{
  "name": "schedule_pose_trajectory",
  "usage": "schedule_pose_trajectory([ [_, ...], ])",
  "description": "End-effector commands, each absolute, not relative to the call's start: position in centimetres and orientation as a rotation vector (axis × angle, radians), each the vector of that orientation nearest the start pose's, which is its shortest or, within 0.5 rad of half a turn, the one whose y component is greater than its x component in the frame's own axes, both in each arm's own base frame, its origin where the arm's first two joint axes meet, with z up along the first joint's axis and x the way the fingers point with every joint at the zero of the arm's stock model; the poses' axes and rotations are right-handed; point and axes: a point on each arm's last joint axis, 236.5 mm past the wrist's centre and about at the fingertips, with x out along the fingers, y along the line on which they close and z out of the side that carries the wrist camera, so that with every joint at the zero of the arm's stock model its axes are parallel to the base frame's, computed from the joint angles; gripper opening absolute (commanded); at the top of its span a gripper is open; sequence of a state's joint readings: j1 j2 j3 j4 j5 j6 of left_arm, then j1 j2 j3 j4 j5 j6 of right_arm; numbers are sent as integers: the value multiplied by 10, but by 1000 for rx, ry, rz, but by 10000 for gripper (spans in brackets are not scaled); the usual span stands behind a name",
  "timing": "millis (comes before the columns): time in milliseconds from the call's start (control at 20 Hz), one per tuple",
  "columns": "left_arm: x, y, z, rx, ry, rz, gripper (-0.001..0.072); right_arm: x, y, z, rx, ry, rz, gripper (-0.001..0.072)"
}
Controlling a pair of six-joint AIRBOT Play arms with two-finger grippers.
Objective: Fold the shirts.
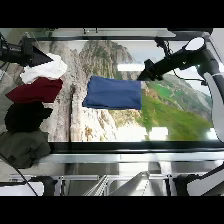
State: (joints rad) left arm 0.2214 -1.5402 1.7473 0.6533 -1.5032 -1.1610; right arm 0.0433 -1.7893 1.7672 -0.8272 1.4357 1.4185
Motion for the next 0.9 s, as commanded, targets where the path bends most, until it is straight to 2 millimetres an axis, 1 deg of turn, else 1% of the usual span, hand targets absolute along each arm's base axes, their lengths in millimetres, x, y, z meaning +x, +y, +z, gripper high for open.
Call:
schedule_pose_trajectory([
  [0,451,-90,175,-406,962,-761,13,471,125,-12,440,1411,326,264],
  [50,451,-90,175,-414,966,-755,13,473,127,-28,465,1430,310,546],
  [100,451,-90,175,-421,969,-752,13,474,127,-42,471,1451,303,653],
  [150,451,-90,175,-422,970,-752,13,475,127,-58,474,1471,297,653],
  [250,451,-90,175,-430,974,-748,13,477,124,-81,469,1493,296,653],
  [350,451,-90,175,-437,976,-743,13,479,124,-97,481,1502,318,653],
  [450,451,-91,175,-441,979,-742,13,483,135,-101,523,1482,385,653],
  [600,451,-91,175,-461,987,-730,13,492,160,-95,601,1422,512,652],
  [650,451,-92,175,-465,990,-729,13,495,167,-94,635,1406,540,640],
  [750,450,-97,175,-459,994,-740,13,497,179,-95,687,1393,588,636],
  [850,448,-106,175,-448,998,-757,13,496,187,-101,714,1400,608,636],
])
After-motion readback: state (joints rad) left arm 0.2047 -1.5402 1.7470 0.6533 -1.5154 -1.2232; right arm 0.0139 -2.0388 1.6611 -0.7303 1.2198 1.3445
